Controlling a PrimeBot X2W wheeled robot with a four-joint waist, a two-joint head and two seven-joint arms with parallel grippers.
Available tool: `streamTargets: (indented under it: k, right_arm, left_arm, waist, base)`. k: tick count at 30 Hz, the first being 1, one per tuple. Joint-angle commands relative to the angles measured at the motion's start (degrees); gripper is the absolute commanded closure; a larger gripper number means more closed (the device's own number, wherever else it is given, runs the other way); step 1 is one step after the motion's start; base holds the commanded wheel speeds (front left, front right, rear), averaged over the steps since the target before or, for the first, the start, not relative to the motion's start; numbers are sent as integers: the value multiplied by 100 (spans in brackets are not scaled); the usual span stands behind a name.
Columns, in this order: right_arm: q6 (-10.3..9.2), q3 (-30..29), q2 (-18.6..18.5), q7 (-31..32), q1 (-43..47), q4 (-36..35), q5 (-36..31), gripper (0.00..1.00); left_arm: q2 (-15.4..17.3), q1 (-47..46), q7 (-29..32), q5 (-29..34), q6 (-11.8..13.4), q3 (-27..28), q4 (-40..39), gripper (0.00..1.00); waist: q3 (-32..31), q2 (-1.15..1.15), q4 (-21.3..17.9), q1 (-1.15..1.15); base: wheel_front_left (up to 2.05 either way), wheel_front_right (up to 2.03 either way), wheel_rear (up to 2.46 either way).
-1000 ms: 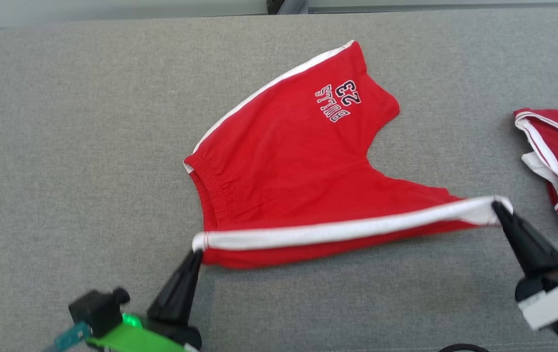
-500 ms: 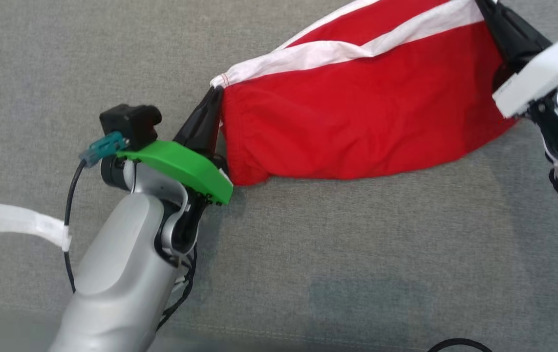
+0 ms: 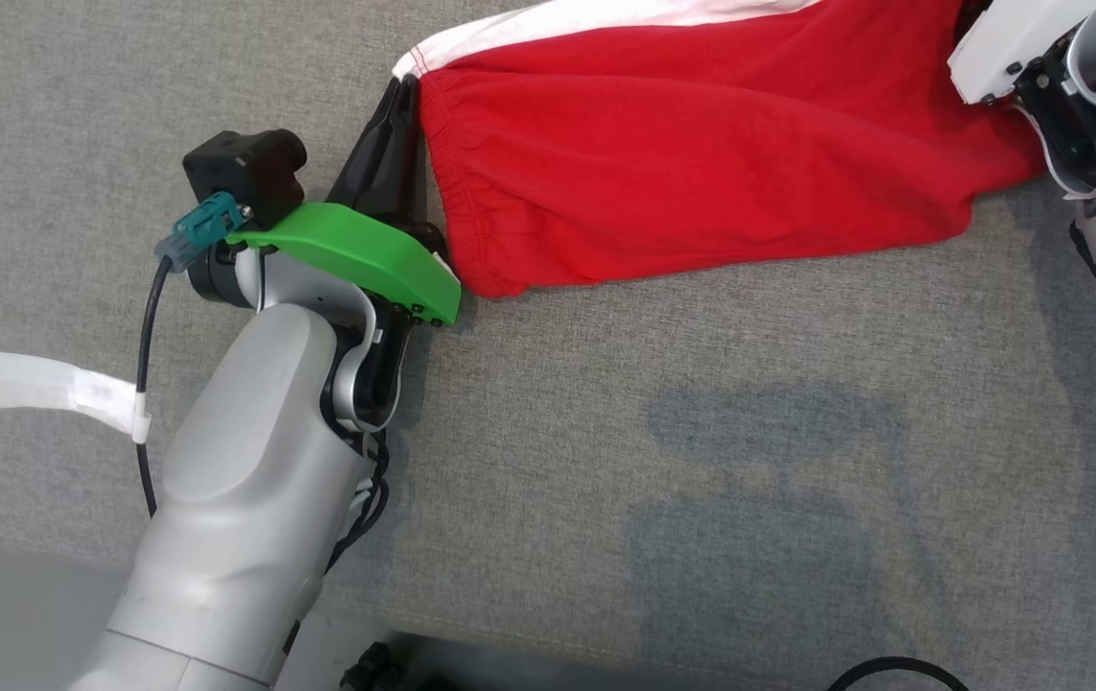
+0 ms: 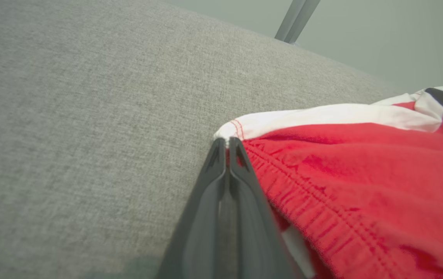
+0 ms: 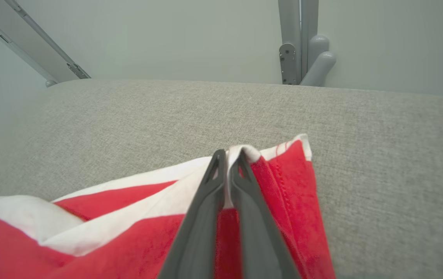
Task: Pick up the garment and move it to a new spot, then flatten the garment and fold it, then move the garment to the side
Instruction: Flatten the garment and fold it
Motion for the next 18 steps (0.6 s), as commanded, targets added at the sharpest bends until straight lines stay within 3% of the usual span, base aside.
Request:
streamTargets:
  k: [1,2,4,5,7,12,18]
  right_arm:
    - [0,66,-13,-125,-69,99,-20,0]
    - [0,147,-33,-157,-55,113,-14,0]
    - [0,290,-136,-185,54,88,4,0]
    - [0,359,-190,-163,137,50,35,0]
    - [-1,488,-333,-76,284,-89,101,0]
    - [-1,756,-773,309,856,-717,271,0]
    - [-1,530,-1003,749,1335,-1012,-70,0]
  left_arm:
    - [17,123,-8,-9,3,-22,115,100]
    - [20,183,-26,2,4,-45,129,91]
    - [36,310,-21,12,-14,-92,133,53]
    - [62,379,-41,28,-22,-111,108,27]
    - [111,539,-80,37,-17,-137,-14,0]
    - [298,1097,-139,159,118,-259,-484,0]
    - [745,1807,-355,723,546,-409,-1467,0]
  waist:
    - [-55,0,-26,-1]
    - [-104,0,-43,-1]
    - [-251,0,-76,-1]
    - [-349,0,-102,-1]
    - [-577,0,-159,-1]
    - [-1291,0,-297,-1]
    - [-1575,0,-293,-1]
  base:
    - [0,0,0]
    - [0,0,0]
    - [0,0,0]
    - [0,0,0]
    - [0,0,0]
    - [0,0,0]
    - [0,0,0]
